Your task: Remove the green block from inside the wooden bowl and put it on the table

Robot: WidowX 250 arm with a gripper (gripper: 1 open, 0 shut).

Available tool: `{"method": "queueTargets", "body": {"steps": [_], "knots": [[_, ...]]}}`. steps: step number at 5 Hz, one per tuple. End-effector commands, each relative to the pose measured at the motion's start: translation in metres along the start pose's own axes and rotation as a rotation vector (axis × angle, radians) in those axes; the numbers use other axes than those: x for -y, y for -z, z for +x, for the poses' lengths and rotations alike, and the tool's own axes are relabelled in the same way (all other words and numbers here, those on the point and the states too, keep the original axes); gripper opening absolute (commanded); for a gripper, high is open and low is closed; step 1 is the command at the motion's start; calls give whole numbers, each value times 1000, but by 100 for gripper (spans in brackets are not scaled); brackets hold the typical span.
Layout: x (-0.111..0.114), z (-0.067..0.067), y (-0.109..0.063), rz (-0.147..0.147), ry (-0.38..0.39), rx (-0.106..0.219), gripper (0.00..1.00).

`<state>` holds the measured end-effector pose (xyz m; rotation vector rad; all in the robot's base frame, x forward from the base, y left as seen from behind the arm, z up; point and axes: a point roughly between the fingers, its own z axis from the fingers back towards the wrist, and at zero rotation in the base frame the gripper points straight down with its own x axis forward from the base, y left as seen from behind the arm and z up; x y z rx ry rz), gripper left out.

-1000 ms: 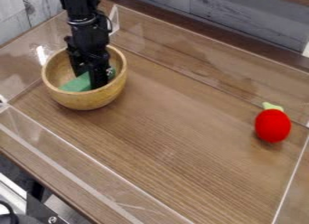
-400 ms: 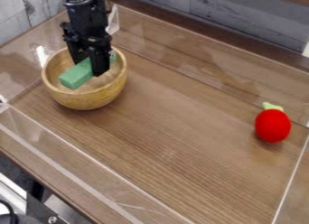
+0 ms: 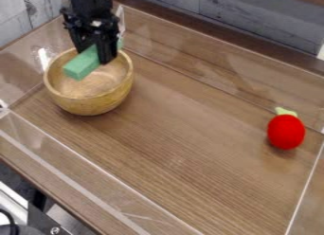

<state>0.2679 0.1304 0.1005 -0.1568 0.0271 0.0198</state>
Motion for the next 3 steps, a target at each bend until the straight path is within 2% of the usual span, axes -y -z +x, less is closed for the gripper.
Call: {"method": "queueTargets", "body": {"steps": [1,3], "knots": [[20,9,-25,35,22,75,0],[59,13,-17,61,80,102,0]]}}
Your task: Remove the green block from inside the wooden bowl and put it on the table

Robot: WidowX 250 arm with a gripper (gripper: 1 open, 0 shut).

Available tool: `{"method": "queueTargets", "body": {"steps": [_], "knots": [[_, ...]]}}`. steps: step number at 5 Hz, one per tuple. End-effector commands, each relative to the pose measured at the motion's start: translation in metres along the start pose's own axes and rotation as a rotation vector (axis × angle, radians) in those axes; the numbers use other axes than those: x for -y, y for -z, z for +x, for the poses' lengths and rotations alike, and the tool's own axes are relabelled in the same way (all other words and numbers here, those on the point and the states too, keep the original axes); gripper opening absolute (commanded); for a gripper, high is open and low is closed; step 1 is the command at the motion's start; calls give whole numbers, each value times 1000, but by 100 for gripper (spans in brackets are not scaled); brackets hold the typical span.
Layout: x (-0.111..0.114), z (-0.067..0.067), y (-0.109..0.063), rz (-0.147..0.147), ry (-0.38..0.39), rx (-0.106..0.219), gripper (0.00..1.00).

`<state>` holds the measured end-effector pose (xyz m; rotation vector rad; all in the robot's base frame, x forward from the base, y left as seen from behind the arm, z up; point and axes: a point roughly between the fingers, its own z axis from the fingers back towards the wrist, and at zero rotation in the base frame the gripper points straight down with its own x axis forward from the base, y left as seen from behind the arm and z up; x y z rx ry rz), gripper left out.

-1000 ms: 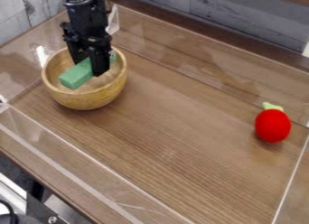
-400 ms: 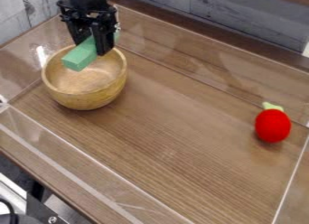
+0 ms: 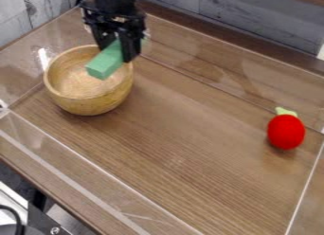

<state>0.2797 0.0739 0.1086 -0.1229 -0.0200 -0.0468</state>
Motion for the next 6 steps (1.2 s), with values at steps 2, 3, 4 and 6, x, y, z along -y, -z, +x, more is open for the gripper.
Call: {"method": "queueTargets", "body": {"steps": [2,3,4,6], "knots": [[30,3,3,26,60,63,0],[56,3,15,20,86,68,0],[81,3,24,27,109,76,0],[120,2,37,14,109,85,0]]}}
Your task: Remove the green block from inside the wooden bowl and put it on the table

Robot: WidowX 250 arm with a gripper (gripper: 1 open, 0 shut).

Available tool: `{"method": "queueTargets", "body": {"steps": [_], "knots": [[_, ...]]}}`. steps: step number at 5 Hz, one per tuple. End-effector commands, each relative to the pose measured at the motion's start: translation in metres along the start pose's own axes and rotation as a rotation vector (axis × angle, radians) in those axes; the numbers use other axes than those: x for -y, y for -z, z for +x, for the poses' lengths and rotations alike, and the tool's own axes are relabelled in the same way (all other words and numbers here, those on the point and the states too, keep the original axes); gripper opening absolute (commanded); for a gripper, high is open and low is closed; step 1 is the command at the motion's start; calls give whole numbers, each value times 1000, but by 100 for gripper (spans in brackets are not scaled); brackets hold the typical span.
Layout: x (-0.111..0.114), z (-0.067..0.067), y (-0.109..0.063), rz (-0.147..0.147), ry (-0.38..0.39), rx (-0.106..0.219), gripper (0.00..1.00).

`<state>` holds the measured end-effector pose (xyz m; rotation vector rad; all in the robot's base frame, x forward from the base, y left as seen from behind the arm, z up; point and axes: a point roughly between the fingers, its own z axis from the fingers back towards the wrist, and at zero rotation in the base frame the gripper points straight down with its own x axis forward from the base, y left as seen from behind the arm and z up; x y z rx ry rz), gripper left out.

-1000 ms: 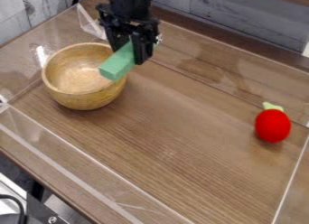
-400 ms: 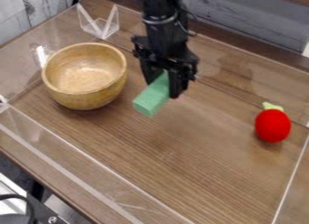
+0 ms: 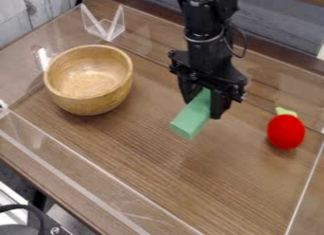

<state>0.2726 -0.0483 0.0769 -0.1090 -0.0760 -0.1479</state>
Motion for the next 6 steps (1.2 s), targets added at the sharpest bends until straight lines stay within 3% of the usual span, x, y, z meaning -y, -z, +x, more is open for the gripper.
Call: {"method": "queueTargets", "body": {"steps": [1,3,5,6], "knots": [[5,5,0,9,9,25,0],[7,3,13,26,31,-11,0],[-1,12,15,31,29,8,0],[-3,13,19,35,21,19,100]]}}
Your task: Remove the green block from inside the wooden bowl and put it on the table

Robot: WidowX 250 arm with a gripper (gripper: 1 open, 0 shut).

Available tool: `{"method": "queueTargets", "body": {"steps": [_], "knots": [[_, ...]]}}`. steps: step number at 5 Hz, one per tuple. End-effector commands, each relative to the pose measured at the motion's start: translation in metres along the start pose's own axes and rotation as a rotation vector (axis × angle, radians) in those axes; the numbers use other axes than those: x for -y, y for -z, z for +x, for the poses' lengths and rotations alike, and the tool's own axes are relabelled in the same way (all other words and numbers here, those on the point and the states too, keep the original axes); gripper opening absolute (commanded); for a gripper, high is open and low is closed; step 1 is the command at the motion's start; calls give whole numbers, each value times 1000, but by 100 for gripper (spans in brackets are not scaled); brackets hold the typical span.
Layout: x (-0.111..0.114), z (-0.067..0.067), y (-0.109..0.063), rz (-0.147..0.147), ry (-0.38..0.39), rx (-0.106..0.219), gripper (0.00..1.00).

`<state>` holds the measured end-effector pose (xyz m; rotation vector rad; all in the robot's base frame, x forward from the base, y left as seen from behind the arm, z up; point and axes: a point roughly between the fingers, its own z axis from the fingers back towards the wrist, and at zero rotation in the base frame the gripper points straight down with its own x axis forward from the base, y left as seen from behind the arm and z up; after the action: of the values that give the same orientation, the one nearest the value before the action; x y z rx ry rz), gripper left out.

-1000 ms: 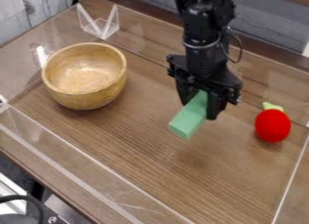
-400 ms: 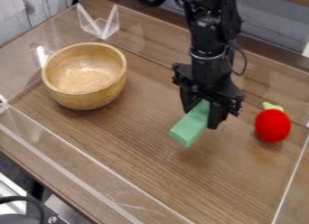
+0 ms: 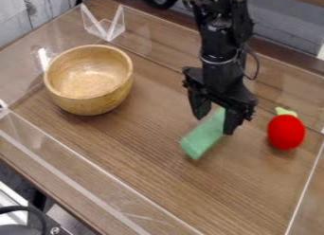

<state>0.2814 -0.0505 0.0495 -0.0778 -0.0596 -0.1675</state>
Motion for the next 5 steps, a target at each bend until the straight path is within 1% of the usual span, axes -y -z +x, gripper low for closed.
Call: {"method": "queueTargets", "body": {"steps": [1,5], "knots": [[-4,4,-11,-2,-9,33,100],[-18,-2,-2,-7,-22,14,100]]}}
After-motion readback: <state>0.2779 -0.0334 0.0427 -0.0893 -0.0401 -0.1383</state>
